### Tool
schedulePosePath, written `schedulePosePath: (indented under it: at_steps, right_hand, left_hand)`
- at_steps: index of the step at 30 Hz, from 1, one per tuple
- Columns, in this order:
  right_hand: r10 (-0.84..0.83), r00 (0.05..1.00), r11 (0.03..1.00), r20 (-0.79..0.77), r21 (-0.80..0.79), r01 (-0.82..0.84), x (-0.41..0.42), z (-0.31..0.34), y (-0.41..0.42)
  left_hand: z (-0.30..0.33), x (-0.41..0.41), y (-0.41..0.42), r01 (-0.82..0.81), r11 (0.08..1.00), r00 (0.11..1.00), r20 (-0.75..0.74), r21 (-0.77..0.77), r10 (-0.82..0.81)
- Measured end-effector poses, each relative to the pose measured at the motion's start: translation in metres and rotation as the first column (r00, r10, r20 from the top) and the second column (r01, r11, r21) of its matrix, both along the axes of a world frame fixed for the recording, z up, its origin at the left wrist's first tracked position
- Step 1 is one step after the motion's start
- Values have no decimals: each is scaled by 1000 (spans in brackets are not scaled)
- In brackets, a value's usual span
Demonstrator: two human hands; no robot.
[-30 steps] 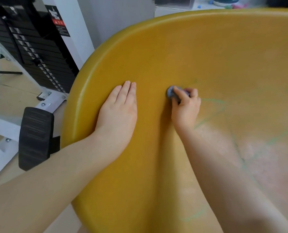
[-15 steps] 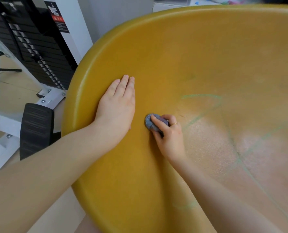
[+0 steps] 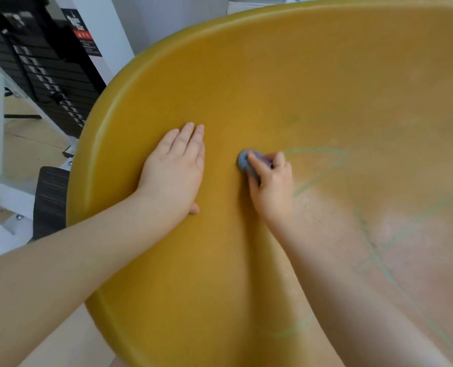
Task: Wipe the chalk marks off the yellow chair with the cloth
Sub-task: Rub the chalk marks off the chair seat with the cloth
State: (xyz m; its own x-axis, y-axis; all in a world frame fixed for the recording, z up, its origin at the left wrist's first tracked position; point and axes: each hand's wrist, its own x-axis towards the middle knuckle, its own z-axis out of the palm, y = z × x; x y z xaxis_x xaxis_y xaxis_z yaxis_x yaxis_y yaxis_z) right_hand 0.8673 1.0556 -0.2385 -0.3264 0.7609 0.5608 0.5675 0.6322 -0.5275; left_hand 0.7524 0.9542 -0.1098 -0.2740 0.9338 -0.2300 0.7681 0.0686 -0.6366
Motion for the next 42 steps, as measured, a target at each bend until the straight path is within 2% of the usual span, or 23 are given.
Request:
schedulePosePath:
  at_steps: [3,7,11,13,15,17,22,24,27,29,33,36,38,42]
  right_hand:
    - [78,994,995,70,49,-82,7,-13,-20]
    - [-23,989,970,144,244,-13,4,-2,13]
    - [-245,970,916,-3,328,232,7,22,71]
    - [-320,944,902,-78,281,329,4,30,84]
    - [-353,926,913,-133,168,372,-3,34,81]
    - [-300,943,947,-142,79,313,-6,31,70]
    - [-34,996,996,80,80,28,16,-10,7]
    - [-7,991,998,136,60,-1,24,-16,-4]
    - [-39,977,991,210,137,10,23,-1,16]
    - [-146,973,974,179,199,109,17,18,41]
    - [-341,939,898,-41,280,339,10,52,91]
    - [-389,916,892,-93,209,400,8,55,99]
    - [-327,940,936,-95,103,336,6,44,88]
    - [-64,997,995,45,79,60,25,-5,31]
  left_hand:
    - [-13,13,17,11,1000,999,37,16,-11]
    - [-29,21,44,-27,998,998,62,58,24]
    - [-39,20,49,-33,997,996,83,65,28]
    - [-42,19,48,-37,996,995,98,77,29]
    - [-42,18,48,-42,996,993,113,81,32]
    - [-41,19,47,-45,995,991,128,85,34]
    - [-38,22,45,-54,994,989,143,100,39]
    - [-38,24,44,-57,993,989,139,106,42]
    - [-38,24,45,-49,993,990,138,106,34]
    - [-40,23,47,-46,993,989,142,106,31]
    - [-46,20,48,-42,995,991,133,94,29]
    - [-49,20,49,-40,995,991,130,89,28]
    - [-49,21,50,-43,995,991,129,92,31]
    - [-47,24,50,-50,995,991,130,91,38]
